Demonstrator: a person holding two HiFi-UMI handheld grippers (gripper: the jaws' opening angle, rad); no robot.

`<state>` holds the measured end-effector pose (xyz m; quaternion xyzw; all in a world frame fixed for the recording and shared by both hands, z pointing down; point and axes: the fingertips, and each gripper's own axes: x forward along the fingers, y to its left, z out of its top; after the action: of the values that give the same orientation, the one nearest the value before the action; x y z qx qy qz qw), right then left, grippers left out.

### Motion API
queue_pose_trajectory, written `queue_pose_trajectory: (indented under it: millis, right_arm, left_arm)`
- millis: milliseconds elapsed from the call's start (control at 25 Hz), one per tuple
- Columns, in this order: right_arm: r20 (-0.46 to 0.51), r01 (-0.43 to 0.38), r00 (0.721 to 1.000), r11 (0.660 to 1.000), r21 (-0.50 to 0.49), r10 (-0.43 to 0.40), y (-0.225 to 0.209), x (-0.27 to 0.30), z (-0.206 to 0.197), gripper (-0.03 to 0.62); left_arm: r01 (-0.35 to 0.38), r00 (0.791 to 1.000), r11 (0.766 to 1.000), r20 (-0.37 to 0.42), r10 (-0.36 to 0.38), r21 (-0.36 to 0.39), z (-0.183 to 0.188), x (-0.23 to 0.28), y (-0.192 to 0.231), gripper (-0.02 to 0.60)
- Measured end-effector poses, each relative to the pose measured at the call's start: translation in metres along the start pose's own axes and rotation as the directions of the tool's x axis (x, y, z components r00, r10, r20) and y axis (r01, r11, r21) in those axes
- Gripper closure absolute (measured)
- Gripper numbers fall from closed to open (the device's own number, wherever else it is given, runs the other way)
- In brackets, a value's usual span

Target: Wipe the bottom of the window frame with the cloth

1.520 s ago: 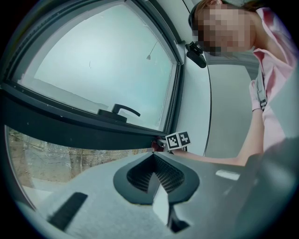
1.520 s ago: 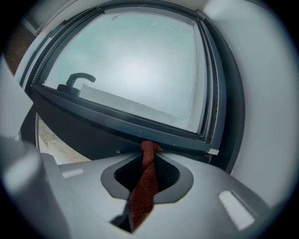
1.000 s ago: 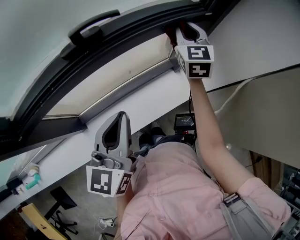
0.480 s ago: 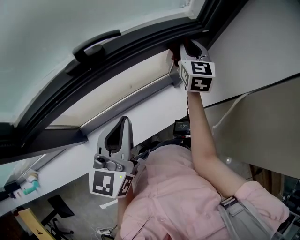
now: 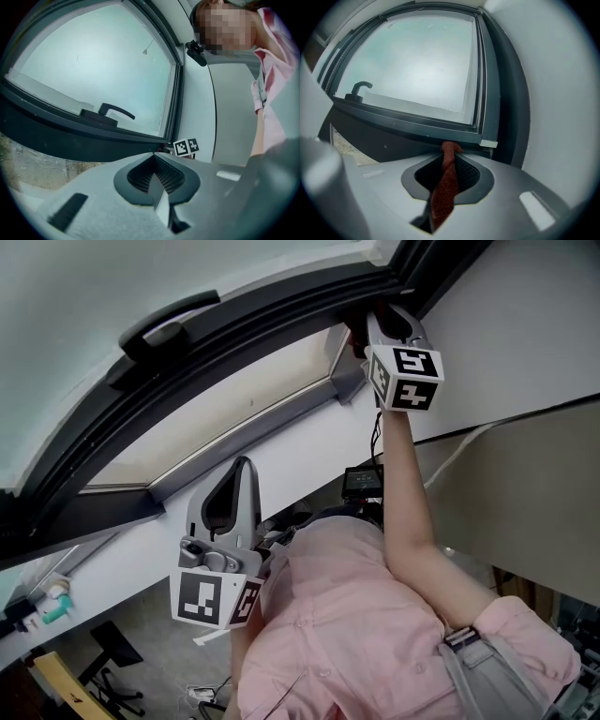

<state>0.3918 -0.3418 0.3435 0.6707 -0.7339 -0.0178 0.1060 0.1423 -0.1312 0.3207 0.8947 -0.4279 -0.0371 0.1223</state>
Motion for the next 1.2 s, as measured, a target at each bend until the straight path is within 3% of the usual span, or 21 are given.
queue_pose_trajectory:
  millis: [1200]
  right_arm:
    - [-0.002, 0.015, 1.000, 1.000, -0.017, -0.015, -0.025, 0.003, -0.004, 0.534]
  left_arm:
    - [-0.052, 0.999, 0.999, 0.011, 0.052, -0.013, -0.006, 0.008, -0.006, 0.584]
